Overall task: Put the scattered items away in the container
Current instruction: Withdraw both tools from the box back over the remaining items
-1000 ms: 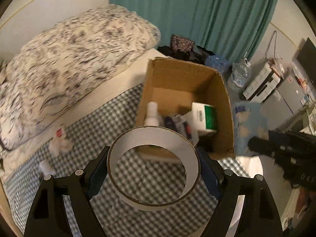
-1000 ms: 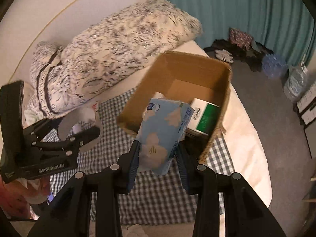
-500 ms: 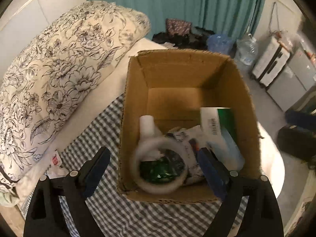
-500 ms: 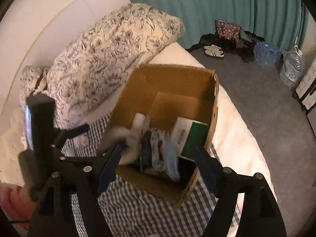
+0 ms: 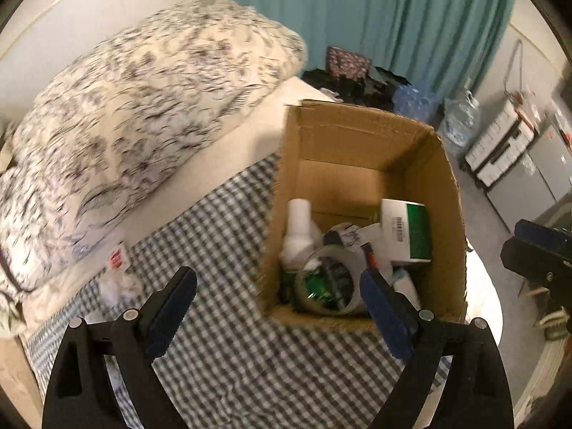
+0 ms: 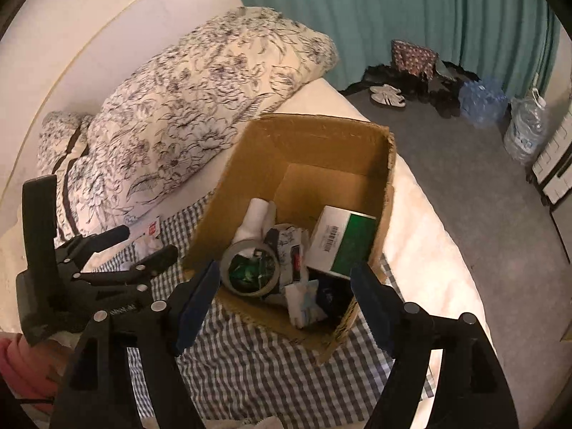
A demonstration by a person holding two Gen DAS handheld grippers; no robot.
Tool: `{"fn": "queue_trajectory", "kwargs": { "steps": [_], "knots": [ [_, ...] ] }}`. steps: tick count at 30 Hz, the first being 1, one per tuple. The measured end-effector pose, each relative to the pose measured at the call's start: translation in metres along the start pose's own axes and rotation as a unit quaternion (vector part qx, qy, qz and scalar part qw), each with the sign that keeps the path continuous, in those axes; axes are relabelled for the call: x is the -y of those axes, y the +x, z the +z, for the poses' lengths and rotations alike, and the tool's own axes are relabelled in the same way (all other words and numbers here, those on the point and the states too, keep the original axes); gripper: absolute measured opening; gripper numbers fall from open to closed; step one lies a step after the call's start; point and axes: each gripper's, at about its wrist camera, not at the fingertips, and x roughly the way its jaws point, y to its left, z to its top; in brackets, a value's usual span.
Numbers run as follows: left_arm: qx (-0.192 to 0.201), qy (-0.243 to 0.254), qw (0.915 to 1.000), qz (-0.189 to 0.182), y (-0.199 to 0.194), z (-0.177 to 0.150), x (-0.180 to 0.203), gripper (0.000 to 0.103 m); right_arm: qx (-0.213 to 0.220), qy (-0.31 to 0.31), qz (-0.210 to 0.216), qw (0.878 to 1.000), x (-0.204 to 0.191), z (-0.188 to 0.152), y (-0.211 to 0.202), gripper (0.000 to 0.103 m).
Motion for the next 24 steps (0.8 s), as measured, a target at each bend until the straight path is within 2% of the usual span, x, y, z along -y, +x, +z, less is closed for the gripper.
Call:
{"fn": "queue_trajectory", "kwargs": {
  "steps": [3,6,9,11,15,20,24],
  "knots": [
    [0.011,-0.017,0.9993,0.031,-0.017,-0.013,-0.022,0.099,0.005,-0.018,0.002,1.0,-0.019,-0.006,-0.007,0.077],
    [0.02,-0.046,0.9974,0.052,-0.034,-0.026,-0.049,0.099,0.01,-0.034,0.0,0.999,-0.041,-0.012,-0.014,0.087],
    [0.032,-0.079,0.9938,0.072,-0.057,-0.045,-0.079,0.099,0.012,-0.049,0.005,0.999,-0.065,-0.018,-0.018,0.09],
    [0.04,-0.102,0.9908,0.08,-0.073,-0.061,-0.098,0.099,0.01,-0.062,0.012,0.998,-0.084,-0.024,-0.02,0.091],
    [0.037,-0.138,0.9864,0.081,-0.098,-0.097,-0.136,0.099,0.01,-0.087,0.013,0.996,-0.125,-0.038,-0.023,0.103],
    [0.032,-0.174,0.9783,0.107,-0.12,-0.147,-0.184,0.099,0.004,-0.147,0.012,0.989,-0.185,-0.06,-0.019,0.103],
    [0.02,-0.202,0.9715,0.122,-0.13,-0.184,-0.219,0.099,-0.003,-0.163,0.027,0.986,-0.222,-0.079,-0.016,0.103]
  ]
}}
